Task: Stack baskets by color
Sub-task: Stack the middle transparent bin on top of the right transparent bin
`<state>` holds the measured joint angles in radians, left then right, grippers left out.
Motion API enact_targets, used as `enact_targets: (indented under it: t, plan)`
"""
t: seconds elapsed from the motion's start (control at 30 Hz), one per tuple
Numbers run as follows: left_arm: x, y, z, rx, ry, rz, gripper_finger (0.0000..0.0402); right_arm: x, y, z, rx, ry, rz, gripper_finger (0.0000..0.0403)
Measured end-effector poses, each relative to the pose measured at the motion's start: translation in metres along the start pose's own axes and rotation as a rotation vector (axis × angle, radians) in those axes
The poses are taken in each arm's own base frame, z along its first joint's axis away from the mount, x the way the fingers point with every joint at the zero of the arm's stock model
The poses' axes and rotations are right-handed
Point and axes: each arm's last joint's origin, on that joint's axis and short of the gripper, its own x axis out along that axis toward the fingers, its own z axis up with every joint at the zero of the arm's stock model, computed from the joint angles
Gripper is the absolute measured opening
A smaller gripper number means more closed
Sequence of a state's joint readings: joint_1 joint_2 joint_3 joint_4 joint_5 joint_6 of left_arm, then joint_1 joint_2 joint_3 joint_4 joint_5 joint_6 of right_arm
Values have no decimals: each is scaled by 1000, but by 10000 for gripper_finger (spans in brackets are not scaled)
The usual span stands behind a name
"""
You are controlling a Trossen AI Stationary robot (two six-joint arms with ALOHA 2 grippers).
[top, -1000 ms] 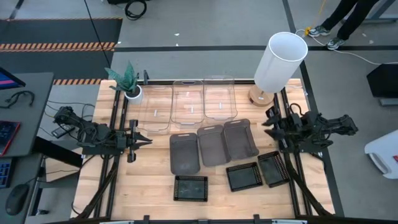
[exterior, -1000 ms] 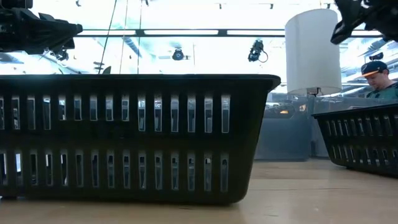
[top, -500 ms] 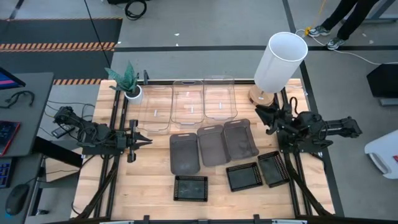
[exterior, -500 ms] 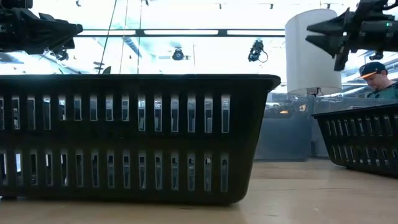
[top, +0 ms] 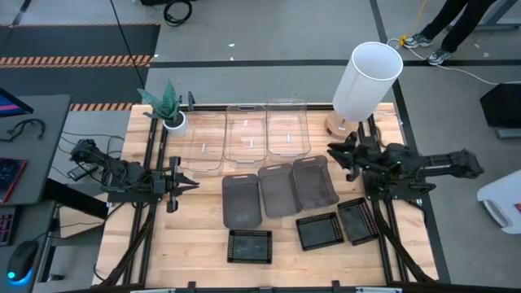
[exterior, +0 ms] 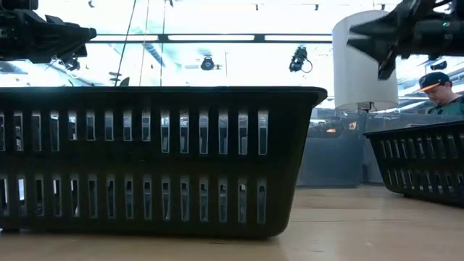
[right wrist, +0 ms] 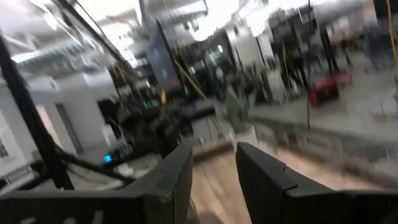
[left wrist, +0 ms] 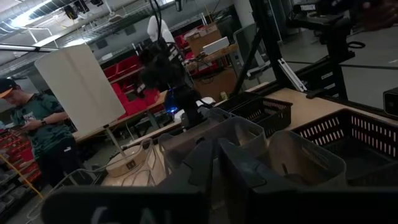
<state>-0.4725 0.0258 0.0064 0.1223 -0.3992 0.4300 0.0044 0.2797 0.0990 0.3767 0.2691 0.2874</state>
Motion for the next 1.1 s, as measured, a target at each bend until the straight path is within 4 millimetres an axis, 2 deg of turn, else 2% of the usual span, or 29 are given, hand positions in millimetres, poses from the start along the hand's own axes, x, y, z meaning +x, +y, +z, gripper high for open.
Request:
enact_targets:
  t: [0.2,0.4,0.77,1.1]
  plan:
    - [0,0,0,0,0,0,27,15,-2,-15,-7,135,-106,130]
    - [0,0,0,0,0,0,30,32,1,-13,-82,213,-203,130]
    - [0,0,0,0,0,-1,29,67,9,-13,-141,347,-253,130]
    - [0,0,0,0,0,0,33,114,9,-8,-192,516,-259,130]
